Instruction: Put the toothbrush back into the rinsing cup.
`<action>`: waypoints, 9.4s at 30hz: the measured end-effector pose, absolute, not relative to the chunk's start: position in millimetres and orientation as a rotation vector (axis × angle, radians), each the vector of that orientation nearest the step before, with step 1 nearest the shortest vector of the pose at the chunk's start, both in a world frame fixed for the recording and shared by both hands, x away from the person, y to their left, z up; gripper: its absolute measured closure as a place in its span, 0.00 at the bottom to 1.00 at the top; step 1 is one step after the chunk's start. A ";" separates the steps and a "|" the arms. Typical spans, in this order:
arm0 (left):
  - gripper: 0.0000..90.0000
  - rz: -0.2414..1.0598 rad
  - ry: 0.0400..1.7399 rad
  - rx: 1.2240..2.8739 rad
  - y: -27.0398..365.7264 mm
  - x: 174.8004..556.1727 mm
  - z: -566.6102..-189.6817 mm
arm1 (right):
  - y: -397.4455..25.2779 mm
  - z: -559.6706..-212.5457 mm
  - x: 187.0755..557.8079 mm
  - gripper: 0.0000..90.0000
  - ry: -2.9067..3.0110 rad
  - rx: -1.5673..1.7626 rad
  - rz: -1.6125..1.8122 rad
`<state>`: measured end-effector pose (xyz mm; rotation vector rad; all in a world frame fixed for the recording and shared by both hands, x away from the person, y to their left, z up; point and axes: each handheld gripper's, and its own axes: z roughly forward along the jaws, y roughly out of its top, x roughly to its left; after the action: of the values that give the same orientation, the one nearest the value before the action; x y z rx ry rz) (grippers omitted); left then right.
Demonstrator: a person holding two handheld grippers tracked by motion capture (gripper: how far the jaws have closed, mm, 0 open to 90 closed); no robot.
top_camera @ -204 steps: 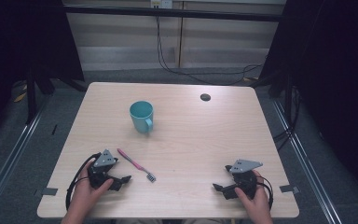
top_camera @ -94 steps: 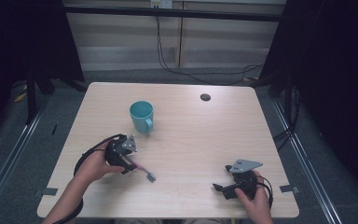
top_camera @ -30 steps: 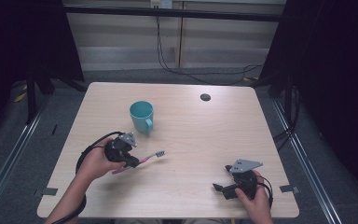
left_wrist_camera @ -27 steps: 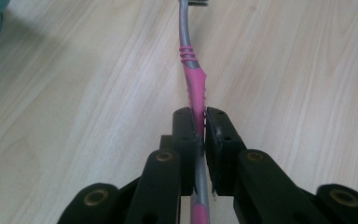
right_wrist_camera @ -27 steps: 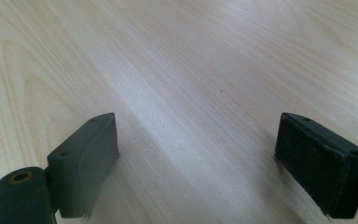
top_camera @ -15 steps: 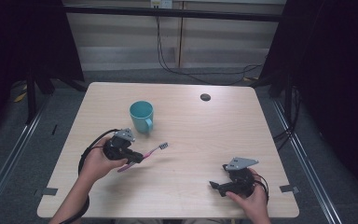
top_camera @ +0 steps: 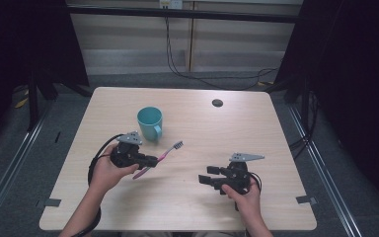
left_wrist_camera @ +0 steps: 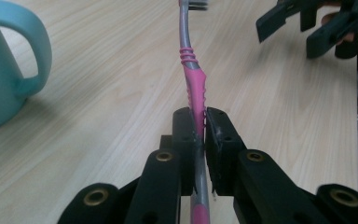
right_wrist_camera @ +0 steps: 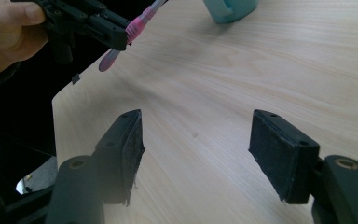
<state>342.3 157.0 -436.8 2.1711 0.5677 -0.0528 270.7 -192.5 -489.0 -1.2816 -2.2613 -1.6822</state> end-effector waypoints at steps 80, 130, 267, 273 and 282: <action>0.92 -0.047 0.564 2.011 89.5 331.1 -432.9 | -109.8 -488.7 291.8 0.79 -2.106 -1.235 -1.802; 0.67 -0.107 0.571 1.996 85.5 346.5 -398.4 | -111.2 -469.4 299.2 0.90 -2.269 -1.136 -1.580; 0.93 0.074 0.781 1.924 166.2 371.3 -357.5 | -181.4 -511.1 269.3 0.14 -2.929 -1.137 -1.278; 0.93 0.073 0.775 1.923 168.2 376.0 -353.7 | -181.5 -511.2 269.4 0.14 -2.930 -1.135 -1.278; 0.92 0.085 0.790 1.902 170.9 383.4 -348.7 | -181.5 -511.2 269.4 0.14 -2.931 -1.134 -1.279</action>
<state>383.4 170.9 -348.7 1.9023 0.7903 0.0855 269.4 -181.5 -511.2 -1.1340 -2.9310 -1.2789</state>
